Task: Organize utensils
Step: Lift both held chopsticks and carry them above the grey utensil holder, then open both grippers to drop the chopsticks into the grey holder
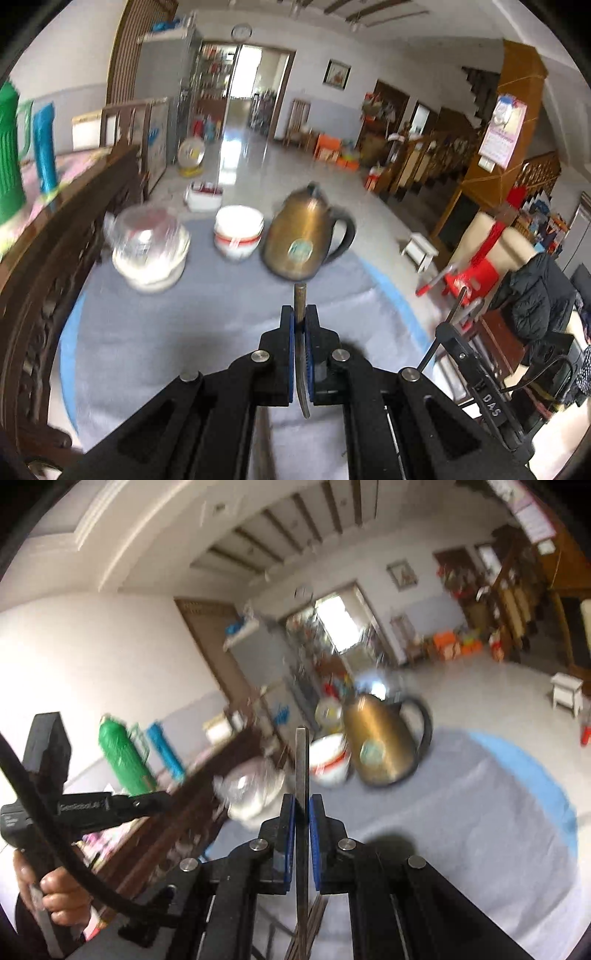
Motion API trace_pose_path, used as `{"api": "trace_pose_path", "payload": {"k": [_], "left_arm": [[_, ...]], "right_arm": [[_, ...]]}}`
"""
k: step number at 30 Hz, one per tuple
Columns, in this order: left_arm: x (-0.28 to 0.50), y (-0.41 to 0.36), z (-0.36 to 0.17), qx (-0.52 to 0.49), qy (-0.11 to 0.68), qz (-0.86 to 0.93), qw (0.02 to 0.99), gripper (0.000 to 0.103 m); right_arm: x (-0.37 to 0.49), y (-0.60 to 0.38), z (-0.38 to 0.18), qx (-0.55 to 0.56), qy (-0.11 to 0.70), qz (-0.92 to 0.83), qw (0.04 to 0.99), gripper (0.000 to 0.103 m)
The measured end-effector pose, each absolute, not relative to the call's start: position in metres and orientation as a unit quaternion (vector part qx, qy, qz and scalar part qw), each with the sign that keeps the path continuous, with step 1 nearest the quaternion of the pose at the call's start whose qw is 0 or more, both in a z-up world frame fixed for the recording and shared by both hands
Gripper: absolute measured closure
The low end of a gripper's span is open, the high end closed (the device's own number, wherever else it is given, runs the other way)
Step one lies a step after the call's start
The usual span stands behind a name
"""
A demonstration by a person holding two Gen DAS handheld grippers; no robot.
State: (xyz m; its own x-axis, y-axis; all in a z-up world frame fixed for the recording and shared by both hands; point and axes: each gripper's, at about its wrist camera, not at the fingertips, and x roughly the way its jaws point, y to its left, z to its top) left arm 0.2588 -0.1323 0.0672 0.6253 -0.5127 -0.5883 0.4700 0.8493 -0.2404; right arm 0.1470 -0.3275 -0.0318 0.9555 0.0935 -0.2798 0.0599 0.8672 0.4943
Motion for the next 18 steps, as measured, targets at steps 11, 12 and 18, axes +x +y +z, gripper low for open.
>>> {"api": "trace_pose_path", "payload": {"k": [11,12,18], "left_arm": [[0.293,-0.199,0.061,-0.064,0.323,-0.284,0.901,0.098],[0.294,-0.206,0.051,-0.056,0.329,-0.281,0.9,0.098],[0.296,-0.22,0.012,-0.007,0.375,-0.269,0.887,0.098]], "right_arm": [[0.185,-0.369,-0.016,0.24,0.067,-0.105,0.963,0.095],[0.19,-0.368,-0.019,0.232,0.069,-0.114,0.964,0.095],[0.209,-0.356,-0.045,0.204,0.112,-0.114,0.966,0.095]]}}
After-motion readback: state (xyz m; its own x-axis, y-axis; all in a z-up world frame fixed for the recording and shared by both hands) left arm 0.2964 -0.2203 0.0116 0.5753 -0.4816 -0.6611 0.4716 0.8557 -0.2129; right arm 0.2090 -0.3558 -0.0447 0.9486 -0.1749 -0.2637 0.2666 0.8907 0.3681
